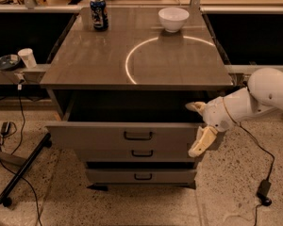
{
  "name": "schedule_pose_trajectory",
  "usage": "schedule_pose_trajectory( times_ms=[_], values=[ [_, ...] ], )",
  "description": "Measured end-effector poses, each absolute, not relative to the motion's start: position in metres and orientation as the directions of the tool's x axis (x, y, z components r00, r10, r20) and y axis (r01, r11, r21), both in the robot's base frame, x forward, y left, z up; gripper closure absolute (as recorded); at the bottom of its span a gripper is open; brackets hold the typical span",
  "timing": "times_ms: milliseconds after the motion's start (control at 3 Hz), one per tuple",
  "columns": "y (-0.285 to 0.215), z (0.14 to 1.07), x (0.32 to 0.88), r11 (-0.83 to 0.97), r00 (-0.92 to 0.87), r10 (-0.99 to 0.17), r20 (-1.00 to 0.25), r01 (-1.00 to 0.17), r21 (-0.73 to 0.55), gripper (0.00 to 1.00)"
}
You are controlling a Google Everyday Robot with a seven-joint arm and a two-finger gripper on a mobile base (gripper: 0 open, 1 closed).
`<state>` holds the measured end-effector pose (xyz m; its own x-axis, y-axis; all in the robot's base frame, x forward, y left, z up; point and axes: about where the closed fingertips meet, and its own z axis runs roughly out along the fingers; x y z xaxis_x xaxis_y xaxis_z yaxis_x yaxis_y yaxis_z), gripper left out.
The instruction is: Open top drawer
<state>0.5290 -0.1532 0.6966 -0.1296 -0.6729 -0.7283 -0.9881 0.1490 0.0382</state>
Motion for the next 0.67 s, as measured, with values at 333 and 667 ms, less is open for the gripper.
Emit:
schedule_pose_trajectory(
  times_ms=[333, 667],
  values=[
    [-0.1498, 0.7039, 0.5244, 0.119, -0.099, -0.673, -0.733, -0.993, 0.024, 0.0],
    [-0.1473, 0.7044, 0.5262, 0.114, -0.09, -0.674, -0.733, -0.993, 0.016, 0.0]
  ],
)
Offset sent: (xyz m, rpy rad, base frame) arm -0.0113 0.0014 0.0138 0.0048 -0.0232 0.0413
